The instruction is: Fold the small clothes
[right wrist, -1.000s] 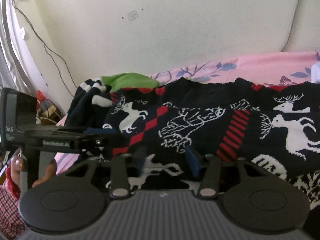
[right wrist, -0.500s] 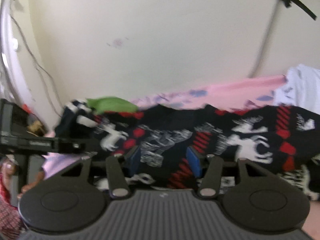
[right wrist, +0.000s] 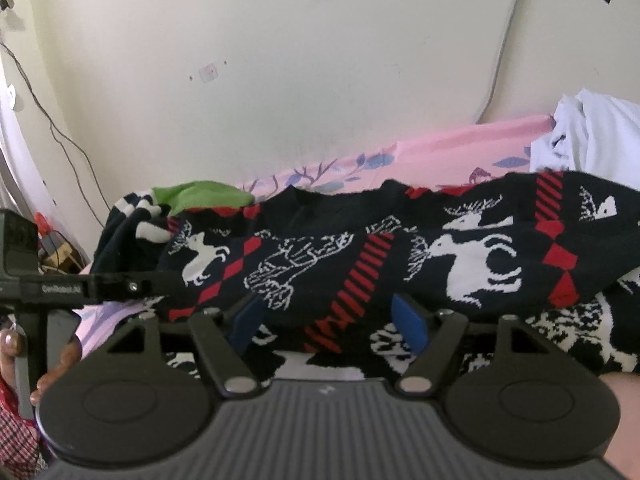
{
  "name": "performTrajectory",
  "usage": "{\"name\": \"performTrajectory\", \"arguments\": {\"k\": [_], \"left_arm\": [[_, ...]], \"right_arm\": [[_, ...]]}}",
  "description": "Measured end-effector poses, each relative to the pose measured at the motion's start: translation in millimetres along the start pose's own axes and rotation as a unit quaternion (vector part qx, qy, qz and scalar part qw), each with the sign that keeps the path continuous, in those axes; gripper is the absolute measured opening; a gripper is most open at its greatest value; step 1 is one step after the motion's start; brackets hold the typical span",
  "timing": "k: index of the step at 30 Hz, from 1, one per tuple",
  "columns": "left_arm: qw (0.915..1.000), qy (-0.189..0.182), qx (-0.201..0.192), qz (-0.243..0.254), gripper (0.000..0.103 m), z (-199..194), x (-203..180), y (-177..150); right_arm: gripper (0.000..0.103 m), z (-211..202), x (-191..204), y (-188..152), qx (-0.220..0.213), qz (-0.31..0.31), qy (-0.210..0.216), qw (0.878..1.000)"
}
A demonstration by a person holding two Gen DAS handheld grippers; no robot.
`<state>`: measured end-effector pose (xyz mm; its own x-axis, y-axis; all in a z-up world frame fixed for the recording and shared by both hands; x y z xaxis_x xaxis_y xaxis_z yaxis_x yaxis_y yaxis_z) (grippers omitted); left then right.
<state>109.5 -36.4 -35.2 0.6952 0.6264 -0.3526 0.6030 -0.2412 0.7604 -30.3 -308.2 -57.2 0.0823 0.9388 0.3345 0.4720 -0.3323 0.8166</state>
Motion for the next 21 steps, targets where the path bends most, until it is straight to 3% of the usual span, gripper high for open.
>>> {"name": "performTrajectory", "arguments": {"k": [3,6,21], "left_arm": [[1.0,-0.006,-0.005,-0.001,0.079,-3,-2,1],[0.9993,0.022,0.029,-0.004,0.079,10,3,-4],[0.9987,0.038,0.025,0.021,0.082,14,-2,-6]], "right_arm": [[0.066,-6,3,1,-0.021,-0.01,0.005,1.0],[0.067,0,2,0,-0.001,-0.008,-0.005,1.0],[0.07,2,-3,0,0.01,0.01,0.003,1.0]]}}
Point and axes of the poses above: each gripper's, at about its wrist camera, not at the fingertips, and z roughly the way its jaws point, x to its left, y to its top, the point moved 5 cm from there along z, roughly the way its jaws point, and after that the axes turned 1 degree about -y, right-handed, at the moved point
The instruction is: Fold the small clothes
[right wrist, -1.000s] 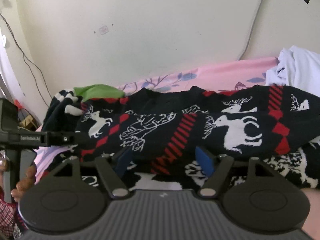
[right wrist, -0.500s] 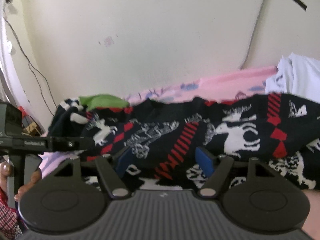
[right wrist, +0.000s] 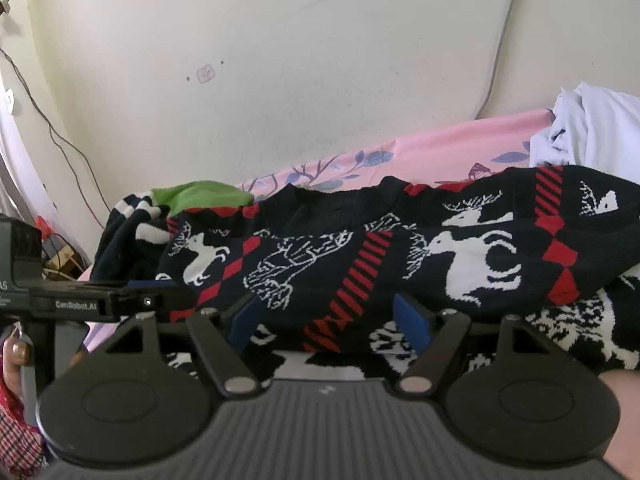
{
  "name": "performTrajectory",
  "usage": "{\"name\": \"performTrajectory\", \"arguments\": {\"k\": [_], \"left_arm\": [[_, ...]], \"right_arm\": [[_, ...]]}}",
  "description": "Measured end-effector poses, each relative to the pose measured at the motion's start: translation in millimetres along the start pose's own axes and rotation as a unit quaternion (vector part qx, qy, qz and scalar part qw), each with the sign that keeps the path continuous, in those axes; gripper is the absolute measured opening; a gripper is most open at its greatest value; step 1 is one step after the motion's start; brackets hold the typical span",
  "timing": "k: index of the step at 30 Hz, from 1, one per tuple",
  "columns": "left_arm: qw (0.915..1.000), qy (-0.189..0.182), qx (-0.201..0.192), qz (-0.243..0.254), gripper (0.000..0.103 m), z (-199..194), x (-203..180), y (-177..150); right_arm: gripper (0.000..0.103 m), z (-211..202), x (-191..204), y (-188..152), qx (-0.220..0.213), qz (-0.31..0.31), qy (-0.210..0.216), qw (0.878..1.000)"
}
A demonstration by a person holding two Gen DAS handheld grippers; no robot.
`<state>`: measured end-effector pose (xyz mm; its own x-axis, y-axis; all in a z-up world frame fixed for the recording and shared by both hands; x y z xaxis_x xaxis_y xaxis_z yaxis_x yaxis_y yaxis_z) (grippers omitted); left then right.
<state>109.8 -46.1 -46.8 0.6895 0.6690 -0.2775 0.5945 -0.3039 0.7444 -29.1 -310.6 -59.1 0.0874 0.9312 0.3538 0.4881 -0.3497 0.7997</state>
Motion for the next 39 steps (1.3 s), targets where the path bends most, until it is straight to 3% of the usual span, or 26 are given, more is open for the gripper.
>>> {"name": "performTrajectory", "arguments": {"k": [39], "left_arm": [[0.9998,0.008,0.004,0.016,0.085,1.3,-3.8,-0.9]], "right_arm": [[0.071,-0.1,0.6,-0.3,0.001,-0.002,-0.002,1.0]]}}
Point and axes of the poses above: each gripper's, at about its wrist camera, not at the fingertips, and z roughly the way its jaws point, x to its left, y to its top, the point moved 5 cm from there along z, roughly the way its jaws point, and after that the axes turned 1 degree about -y, right-handed, at the moved point
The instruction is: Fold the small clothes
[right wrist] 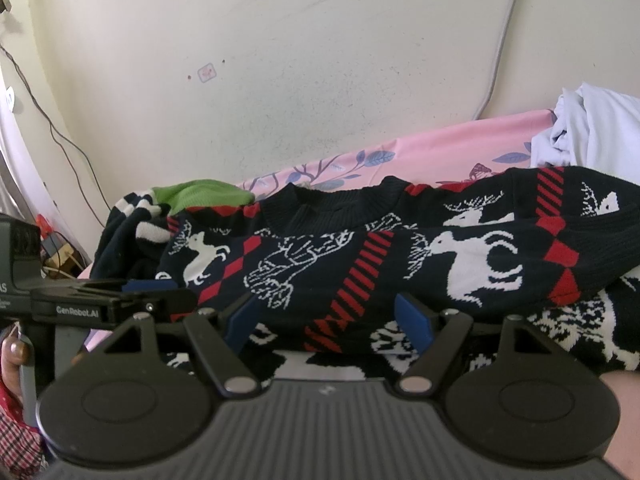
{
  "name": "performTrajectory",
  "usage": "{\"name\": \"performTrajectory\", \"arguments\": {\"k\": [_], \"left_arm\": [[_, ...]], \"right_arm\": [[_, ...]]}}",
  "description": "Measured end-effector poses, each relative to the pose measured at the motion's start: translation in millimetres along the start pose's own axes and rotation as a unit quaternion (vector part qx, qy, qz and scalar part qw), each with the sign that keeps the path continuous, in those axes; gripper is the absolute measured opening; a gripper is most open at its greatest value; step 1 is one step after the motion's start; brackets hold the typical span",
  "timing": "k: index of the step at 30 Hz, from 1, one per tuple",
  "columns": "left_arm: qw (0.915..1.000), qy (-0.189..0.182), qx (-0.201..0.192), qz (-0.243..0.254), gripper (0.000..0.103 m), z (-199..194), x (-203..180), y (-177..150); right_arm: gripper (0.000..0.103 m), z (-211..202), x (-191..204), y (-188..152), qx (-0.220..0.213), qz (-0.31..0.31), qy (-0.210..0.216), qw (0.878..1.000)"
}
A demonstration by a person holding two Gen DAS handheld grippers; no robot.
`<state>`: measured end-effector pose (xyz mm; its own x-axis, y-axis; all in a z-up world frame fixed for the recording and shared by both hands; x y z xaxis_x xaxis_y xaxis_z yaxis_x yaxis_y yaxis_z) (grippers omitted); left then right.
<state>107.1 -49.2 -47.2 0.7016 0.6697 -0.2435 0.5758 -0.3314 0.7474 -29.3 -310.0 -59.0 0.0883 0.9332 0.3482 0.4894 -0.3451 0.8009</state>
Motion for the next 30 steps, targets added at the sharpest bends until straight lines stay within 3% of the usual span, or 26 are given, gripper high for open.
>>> {"name": "performTrajectory", "arguments": {"k": [16,22,25,28,30], "left_arm": [[0.9999,0.007,0.0,0.012,0.085,-1,-3,0],[0.9997,-0.015,-0.002,-0.02,0.084,-4,6,3],[0.9999,-0.007,0.005,-0.014,0.085,-2,5,2],[1.0,-0.005,0.002,-0.008,0.085,-4,3,2],[0.9997,-0.016,-0.009,-0.019,0.085,-9,4,4]], "right_arm": [[0.071,0,0,0,0.0,0.001,-0.001,1.0],[0.071,1,0,0,0.003,-0.007,-0.007,1.0],[0.064,-1,1,0,0.009,-0.014,-0.02,1.0],[0.063,-36,-11,4,-0.034,0.019,-0.009,0.999],[0.063,-73,-31,9,-0.075,0.034,-0.033,0.996]]}}
Point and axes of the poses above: each gripper's, at about its wrist camera, not at the fingertips, and z roughly the way its jaws point, x to its left, y to its top, the point moved 5 cm from there along z, roughly the way its jaws point, and after that the axes turned 1 degree about -y, right-handed, at the moved point
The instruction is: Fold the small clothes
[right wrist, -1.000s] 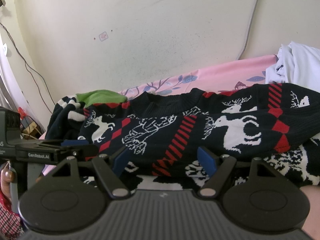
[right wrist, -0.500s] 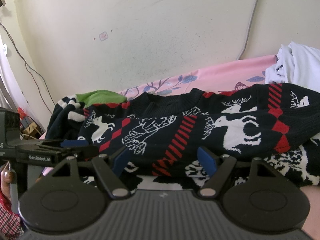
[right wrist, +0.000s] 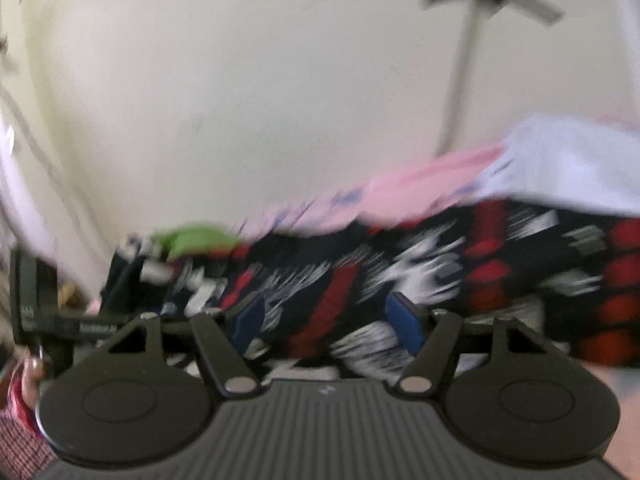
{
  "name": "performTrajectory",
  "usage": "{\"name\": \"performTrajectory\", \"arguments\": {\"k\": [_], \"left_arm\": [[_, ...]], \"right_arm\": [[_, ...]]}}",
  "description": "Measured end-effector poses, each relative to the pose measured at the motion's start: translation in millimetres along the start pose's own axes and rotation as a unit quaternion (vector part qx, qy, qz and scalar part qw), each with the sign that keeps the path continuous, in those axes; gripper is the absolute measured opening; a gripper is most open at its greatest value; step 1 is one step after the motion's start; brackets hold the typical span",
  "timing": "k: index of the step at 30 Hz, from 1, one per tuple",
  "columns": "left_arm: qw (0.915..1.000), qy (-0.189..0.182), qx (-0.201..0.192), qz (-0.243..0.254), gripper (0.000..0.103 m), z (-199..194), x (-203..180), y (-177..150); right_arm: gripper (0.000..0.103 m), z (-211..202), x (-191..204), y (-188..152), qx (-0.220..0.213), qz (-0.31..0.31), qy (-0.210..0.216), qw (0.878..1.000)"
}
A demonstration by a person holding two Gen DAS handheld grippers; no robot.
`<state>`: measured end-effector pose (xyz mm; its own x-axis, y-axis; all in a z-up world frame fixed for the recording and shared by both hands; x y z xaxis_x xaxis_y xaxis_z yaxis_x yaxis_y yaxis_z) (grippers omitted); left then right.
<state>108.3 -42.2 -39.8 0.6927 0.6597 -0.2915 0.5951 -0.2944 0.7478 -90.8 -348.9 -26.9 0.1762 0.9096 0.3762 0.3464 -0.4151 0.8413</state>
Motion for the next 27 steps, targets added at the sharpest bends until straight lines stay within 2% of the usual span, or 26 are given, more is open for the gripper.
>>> {"name": "performTrajectory", "arguments": {"k": [3,5,6,9,12,14,17,19,20,21,24,27], "left_arm": [[0.9996,-0.015,-0.016,-0.015,0.085,-8,0,3],[0.9993,-0.023,-0.023,-0.021,0.086,-11,0,5],[0.9991,-0.025,-0.026,-0.022,0.086,-12,-1,6],[0.9991,-0.023,-0.028,-0.021,0.086,-11,-2,5],[0.9993,-0.017,-0.019,-0.027,0.086,-6,1,4],[0.9993,-0.011,-0.011,-0.033,0.086,-1,5,2],[0.9991,-0.013,-0.006,-0.04,0.087,2,8,1],[0.9992,-0.014,-0.006,-0.038,0.087,2,7,1],[0.9993,-0.012,-0.006,-0.036,0.087,2,7,0],[0.9993,-0.011,-0.006,-0.034,0.087,2,6,0],[0.9992,-0.011,-0.013,-0.036,0.087,-2,7,2],[0.9982,-0.02,-0.031,-0.048,0.087,-11,9,8]], "right_arm": [[0.064,-55,-49,14,-0.043,0.035,-0.069,0.996],[0.067,-92,-88,17,-0.071,0.081,-0.11,0.988],[0.073,-110,-109,16,-0.084,0.108,-0.133,0.982],[0.073,-146,-166,7,-0.106,0.187,-0.201,0.956],[0.073,-157,-207,-2,-0.118,0.258,-0.216,0.934],[0.073,-155,-219,-5,-0.124,0.287,-0.204,0.927],[0.075,-143,-223,-1,-0.124,0.274,-0.208,0.931],[0.071,-127,-227,6,-0.116,0.259,-0.214,0.935],[0.05,-122,-226,10,-0.112,0.257,-0.211,0.936],[0.019,-116,-222,15,-0.111,0.251,-0.203,0.94],[0.018,-109,-187,46,-0.131,0.199,-0.191,0.952],[0.018,-94,-112,79,-0.145,0.118,-0.122,0.975]]}}
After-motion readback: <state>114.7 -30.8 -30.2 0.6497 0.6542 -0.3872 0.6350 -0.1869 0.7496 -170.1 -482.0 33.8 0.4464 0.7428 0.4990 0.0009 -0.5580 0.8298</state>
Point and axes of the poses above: each gripper's, at about its wrist camera, not at the fingertips, and z roughly the way its jaws point, x to its left, y to its top, the point moved 5 cm from there along z, roughly the way its jaws point, and after that the axes turned 1 degree about -y, right-handed, at the moved point
